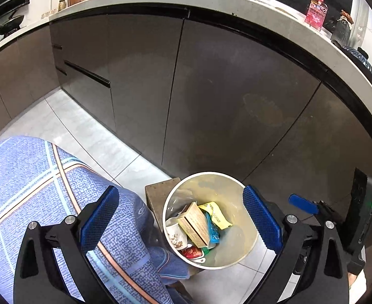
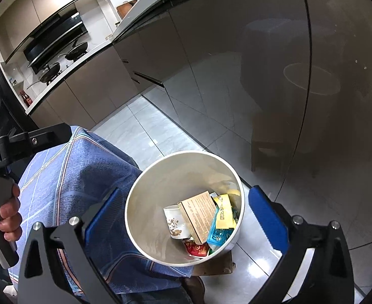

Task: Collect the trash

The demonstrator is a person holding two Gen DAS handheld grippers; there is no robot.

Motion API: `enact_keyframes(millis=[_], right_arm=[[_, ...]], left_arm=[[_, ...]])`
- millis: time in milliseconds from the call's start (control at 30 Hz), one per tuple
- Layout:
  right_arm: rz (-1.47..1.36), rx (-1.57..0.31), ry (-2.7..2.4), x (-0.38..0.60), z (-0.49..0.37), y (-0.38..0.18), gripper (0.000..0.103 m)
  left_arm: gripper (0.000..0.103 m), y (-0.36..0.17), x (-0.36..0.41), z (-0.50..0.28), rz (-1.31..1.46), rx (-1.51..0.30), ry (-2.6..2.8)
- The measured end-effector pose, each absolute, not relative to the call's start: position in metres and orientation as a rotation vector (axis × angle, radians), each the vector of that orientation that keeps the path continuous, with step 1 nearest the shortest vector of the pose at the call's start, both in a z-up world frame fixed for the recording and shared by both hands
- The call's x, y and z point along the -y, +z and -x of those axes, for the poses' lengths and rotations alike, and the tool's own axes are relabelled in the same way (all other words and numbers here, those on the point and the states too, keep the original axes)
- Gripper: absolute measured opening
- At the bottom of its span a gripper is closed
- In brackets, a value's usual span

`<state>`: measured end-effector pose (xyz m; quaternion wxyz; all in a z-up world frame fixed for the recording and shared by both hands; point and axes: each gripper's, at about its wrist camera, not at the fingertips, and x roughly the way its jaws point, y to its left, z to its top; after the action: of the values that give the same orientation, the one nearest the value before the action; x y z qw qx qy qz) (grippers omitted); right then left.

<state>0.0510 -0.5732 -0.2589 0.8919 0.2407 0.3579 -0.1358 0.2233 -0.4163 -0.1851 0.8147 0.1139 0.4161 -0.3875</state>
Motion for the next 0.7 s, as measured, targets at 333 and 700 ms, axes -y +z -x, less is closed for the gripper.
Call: enact_keyframes(millis=[333,700], right_arm=[[-0.462,-0.711,-0.247,0.556,-0.04,-0.237,0.1],[-0.399,-0.684,-0.237,0.524,-0.019,-0.203,0.1]], left_arm=[[0.095,-0.162,0.396,-0.208,-0.215,-0.85,-0.787],[0.095,-0.132,0.347,-0.171,-0.196,-0.807,-0.664]])
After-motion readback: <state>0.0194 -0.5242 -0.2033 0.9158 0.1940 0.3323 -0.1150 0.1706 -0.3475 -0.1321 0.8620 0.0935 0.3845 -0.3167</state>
